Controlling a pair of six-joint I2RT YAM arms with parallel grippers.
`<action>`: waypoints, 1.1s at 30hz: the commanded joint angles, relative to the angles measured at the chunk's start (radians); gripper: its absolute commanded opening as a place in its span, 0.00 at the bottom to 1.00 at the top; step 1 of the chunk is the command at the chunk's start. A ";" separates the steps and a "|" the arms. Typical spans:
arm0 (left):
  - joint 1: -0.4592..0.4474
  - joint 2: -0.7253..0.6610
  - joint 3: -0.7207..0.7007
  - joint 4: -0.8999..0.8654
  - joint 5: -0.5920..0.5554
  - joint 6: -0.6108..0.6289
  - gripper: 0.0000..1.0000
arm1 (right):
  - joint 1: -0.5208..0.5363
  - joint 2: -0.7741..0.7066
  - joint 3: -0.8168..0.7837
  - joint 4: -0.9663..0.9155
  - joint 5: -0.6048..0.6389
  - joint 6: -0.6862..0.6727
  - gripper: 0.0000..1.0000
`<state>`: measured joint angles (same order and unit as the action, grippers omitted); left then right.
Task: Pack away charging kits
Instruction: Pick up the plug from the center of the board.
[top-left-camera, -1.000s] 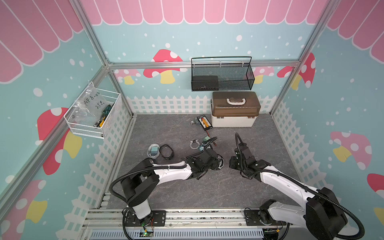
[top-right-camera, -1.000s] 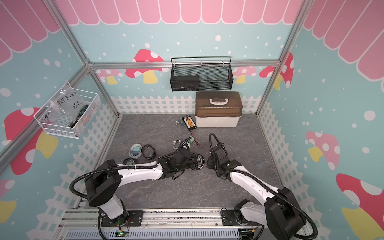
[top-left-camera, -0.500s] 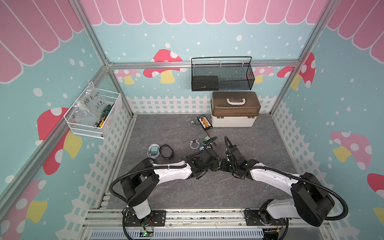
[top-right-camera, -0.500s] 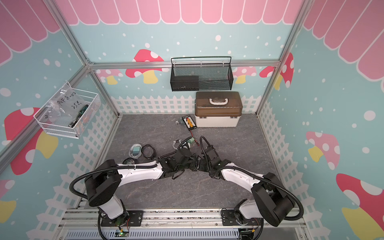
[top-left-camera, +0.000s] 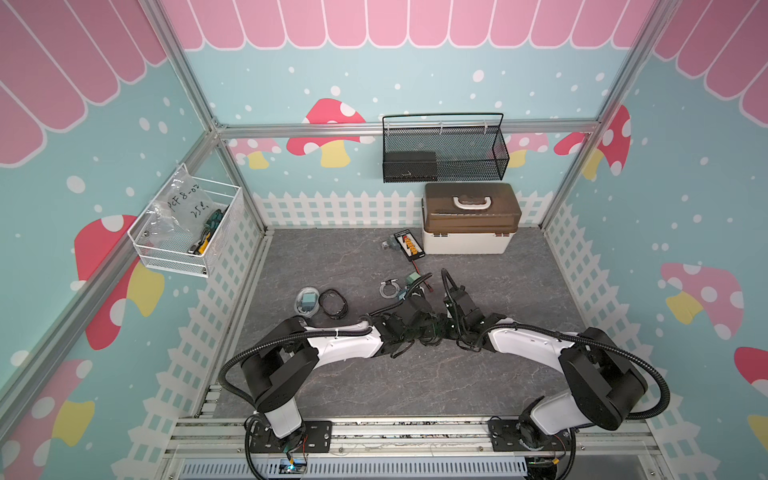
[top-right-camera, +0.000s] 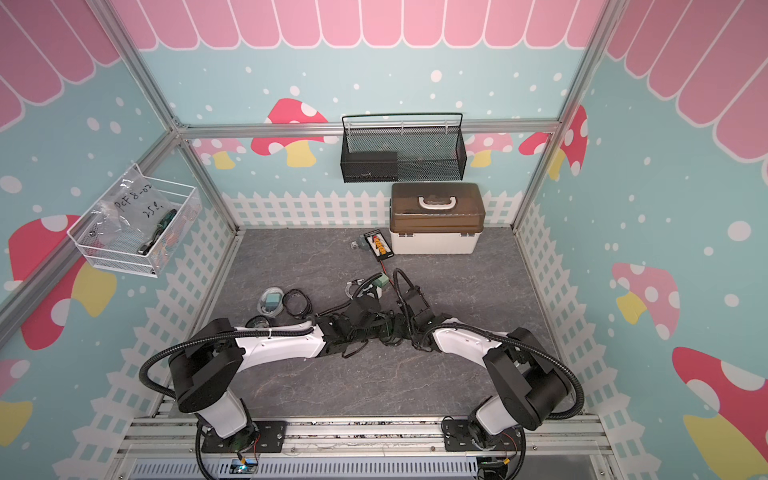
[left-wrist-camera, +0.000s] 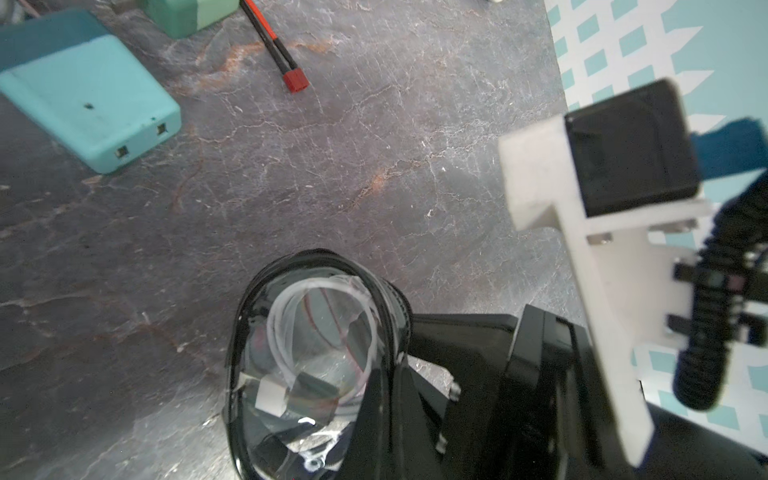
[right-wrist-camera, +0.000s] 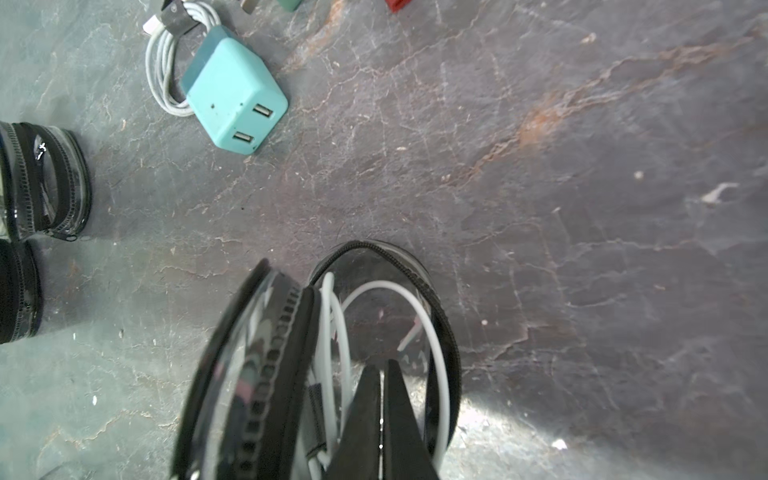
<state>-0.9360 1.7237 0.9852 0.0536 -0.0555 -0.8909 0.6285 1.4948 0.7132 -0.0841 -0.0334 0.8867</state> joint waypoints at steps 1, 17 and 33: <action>0.015 -0.034 -0.018 0.039 0.002 -0.020 0.00 | 0.004 -0.028 -0.006 -0.007 -0.007 0.000 0.00; 0.020 -0.051 -0.013 0.006 0.010 0.013 0.00 | -0.062 -0.210 0.062 -0.231 0.114 -0.116 0.39; 0.020 -0.046 0.000 -0.014 -0.010 0.021 0.00 | -0.062 -0.038 0.105 -0.120 -0.041 -0.146 0.29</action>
<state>-0.9211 1.6962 0.9665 0.0559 -0.0418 -0.8818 0.5644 1.4464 0.8181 -0.2584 -0.0139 0.7391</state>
